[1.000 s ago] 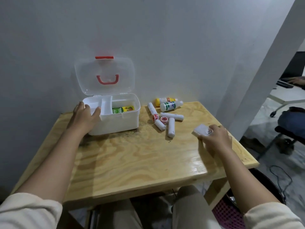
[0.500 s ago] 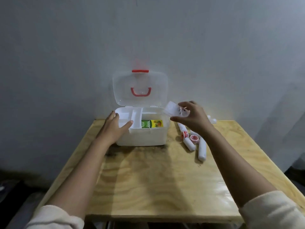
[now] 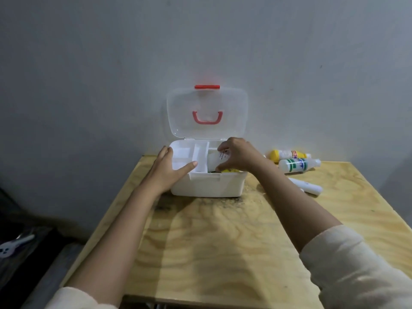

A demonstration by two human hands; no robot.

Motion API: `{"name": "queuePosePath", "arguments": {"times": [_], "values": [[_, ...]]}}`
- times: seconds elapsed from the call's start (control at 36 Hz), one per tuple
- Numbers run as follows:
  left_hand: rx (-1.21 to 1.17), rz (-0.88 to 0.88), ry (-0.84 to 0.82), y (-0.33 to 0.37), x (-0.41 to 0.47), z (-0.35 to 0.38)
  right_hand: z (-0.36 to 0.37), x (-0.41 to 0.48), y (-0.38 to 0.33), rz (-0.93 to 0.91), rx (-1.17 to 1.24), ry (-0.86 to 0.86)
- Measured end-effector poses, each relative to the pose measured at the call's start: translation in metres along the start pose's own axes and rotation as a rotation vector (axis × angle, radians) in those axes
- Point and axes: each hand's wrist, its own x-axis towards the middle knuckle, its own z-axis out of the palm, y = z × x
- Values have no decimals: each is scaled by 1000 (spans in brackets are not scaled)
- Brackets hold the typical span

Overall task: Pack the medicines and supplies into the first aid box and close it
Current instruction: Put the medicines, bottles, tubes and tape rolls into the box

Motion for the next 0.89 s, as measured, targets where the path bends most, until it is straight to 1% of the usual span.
{"name": "queuePosePath", "arguments": {"times": [0.11,0.28,0.47,0.69,0.89], "values": [[-26,7,18,4,-2,0,6,7,-3,-17,37,-53],[-60,1,28,6,-4,-2,6,8,-1,-21,30,-80],[-48,14,26,9,-7,-6,-4,1,14,3,-107,-61],[-34,16,34,12,-10,-7,6,3,14,10,-101,-53],[-34,19,16,12,-10,-8,14,9,11,0,-35,-49]]}}
